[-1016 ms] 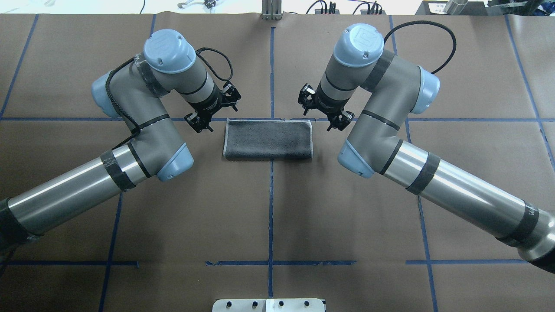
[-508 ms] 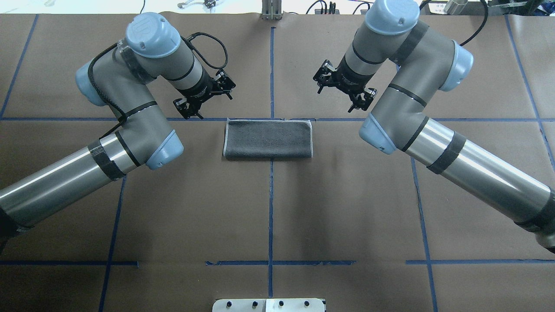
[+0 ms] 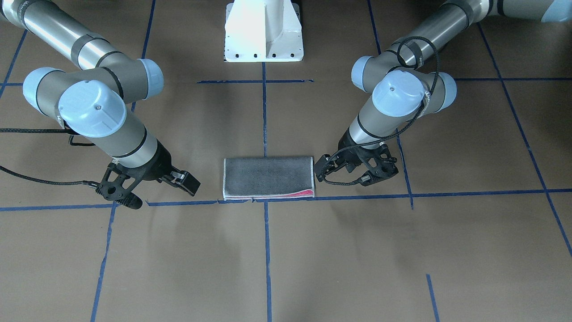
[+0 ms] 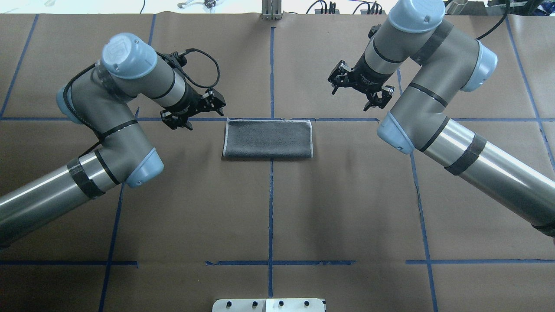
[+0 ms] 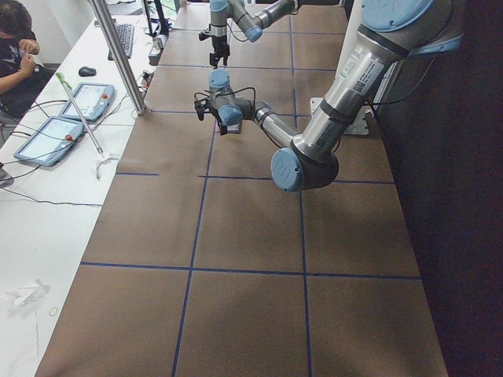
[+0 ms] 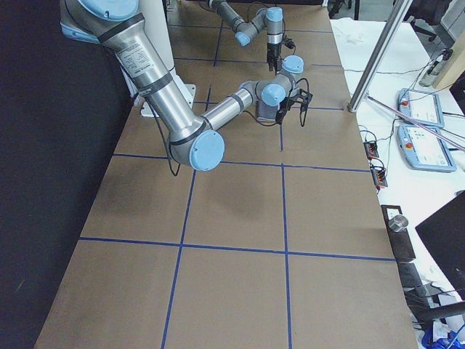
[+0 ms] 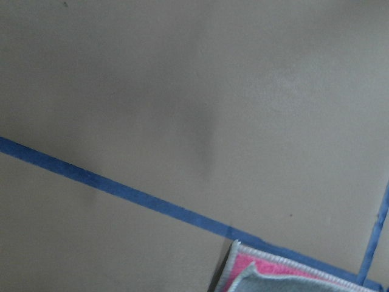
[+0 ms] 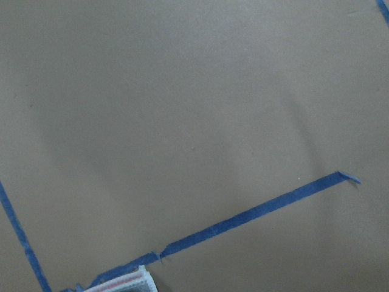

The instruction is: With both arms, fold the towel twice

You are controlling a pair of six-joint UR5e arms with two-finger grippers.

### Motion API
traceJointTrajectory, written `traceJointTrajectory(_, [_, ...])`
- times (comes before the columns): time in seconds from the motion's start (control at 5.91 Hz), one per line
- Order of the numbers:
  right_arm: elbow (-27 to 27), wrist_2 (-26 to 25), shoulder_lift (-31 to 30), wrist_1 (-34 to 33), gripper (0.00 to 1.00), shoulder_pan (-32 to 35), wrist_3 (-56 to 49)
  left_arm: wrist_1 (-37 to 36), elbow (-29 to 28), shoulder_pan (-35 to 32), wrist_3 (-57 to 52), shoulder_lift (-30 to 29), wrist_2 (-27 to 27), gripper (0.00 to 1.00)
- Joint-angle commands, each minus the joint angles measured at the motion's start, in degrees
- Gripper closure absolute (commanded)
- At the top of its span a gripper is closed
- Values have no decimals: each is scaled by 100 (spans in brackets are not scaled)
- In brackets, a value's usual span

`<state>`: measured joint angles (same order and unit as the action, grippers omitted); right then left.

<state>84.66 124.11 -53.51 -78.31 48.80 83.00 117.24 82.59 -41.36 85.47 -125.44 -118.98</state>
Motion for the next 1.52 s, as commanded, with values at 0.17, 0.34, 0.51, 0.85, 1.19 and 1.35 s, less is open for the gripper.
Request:
traceJointTrajectory(0.17, [34,-9,-116,9,0,-2,-151,150,-24,514,-48,-24,76,3])
traceJointTrajectory(0.34, [42,-9,-177,17,0,-2,-179,133,-50,524,-39,-42,76,15])
traceJointTrajectory(0.51, [51,8,-290,26,0,-2,-196,133,-111,524,-47,-59,76,21])
traceJointTrajectory(0.85, [173,78,-589,35,0,129,-739,124,-147,524,-30,-68,76,26])
traceJointTrajectory(1.19, [165,78,-669,26,0,226,-750,124,-235,524,-21,-129,155,30])
traceJointTrajectory(1.35, [165,87,-670,26,0,252,-872,133,-244,533,-12,-130,147,32])
